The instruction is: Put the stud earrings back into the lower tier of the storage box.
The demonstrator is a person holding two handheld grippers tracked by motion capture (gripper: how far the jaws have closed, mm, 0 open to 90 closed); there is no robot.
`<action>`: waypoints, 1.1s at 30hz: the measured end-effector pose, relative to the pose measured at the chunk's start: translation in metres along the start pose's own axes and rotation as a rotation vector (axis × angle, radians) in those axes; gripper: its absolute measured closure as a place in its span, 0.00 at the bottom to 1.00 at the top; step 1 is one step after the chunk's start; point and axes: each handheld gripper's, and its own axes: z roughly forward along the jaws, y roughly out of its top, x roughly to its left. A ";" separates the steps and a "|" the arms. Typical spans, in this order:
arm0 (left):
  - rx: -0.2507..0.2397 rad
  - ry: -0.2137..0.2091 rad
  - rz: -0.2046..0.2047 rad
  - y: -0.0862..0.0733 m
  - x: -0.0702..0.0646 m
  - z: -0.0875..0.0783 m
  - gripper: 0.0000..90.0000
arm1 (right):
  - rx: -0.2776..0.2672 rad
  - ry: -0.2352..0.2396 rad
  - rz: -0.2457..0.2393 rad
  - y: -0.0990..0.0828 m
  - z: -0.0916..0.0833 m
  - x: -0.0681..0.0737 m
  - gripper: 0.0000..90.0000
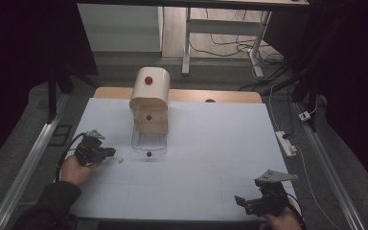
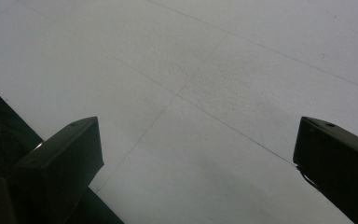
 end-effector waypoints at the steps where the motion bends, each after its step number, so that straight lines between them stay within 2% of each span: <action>1: -0.018 -0.007 0.000 0.001 -0.001 -0.002 0.94 | 0.000 0.000 0.000 0.000 0.000 0.000 0.01; 4: -0.063 -0.022 0.004 0.004 -0.004 -0.006 0.94 | 0.001 0.000 0.001 0.000 0.000 0.000 0.01; 5: -0.063 -0.022 0.004 0.004 -0.004 -0.006 0.94 | 0.001 0.000 0.001 0.000 0.000 0.000 0.01; 8: -0.112 -0.046 0.023 0.009 -0.011 -0.011 0.94 | 0.002 -0.001 0.001 0.000 0.000 0.000 0.01; 14: -0.148 -0.051 0.051 0.016 -0.018 -0.014 0.94 | 0.003 0.000 0.001 0.000 0.000 0.000 0.01; 17: -0.173 -0.073 0.047 0.021 -0.020 -0.015 0.93 | 0.004 0.001 0.001 0.000 0.000 0.000 0.01; 26: -0.178 -0.085 0.086 0.037 -0.030 -0.008 0.93 | 0.010 -0.002 -0.001 0.000 0.001 0.000 0.01; 33: -0.143 -0.079 0.134 0.053 -0.042 0.011 0.92 | 0.011 -0.002 0.000 0.000 0.001 0.000 0.01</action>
